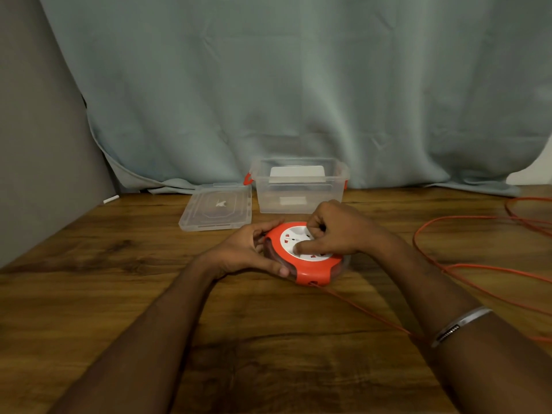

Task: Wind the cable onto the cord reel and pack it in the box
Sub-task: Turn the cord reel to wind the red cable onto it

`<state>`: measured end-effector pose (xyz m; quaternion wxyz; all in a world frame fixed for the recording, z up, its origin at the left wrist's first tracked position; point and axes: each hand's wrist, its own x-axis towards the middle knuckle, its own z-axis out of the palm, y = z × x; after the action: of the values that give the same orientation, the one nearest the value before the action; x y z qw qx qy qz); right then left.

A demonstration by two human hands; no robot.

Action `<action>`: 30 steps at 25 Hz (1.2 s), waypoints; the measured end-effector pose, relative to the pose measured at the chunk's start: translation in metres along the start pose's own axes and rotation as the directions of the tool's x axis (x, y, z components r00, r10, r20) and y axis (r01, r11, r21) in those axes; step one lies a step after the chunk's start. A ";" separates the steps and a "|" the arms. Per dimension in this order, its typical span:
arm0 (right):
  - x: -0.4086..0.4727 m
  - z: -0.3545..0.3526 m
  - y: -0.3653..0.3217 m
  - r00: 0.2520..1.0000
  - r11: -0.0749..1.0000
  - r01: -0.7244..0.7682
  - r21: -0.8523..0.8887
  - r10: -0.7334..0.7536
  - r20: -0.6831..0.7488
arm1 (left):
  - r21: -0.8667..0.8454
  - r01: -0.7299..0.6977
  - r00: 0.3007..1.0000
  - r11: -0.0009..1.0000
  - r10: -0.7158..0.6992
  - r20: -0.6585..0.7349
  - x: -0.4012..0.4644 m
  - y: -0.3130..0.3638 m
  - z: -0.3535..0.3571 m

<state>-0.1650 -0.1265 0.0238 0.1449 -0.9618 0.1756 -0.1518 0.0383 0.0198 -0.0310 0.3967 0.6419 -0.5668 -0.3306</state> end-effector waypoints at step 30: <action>-0.003 -0.009 0.011 0.994 0.999 0.009 0.048 -0.014 0.107 | -0.001 0.018 1.000 1.000 -0.018 -0.002 0.002 -0.001 -0.001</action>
<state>-0.1739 -0.1368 0.0274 0.1760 -0.9659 0.1583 -0.1047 0.0393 0.0182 -0.0311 0.3947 0.6471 -0.5603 -0.3340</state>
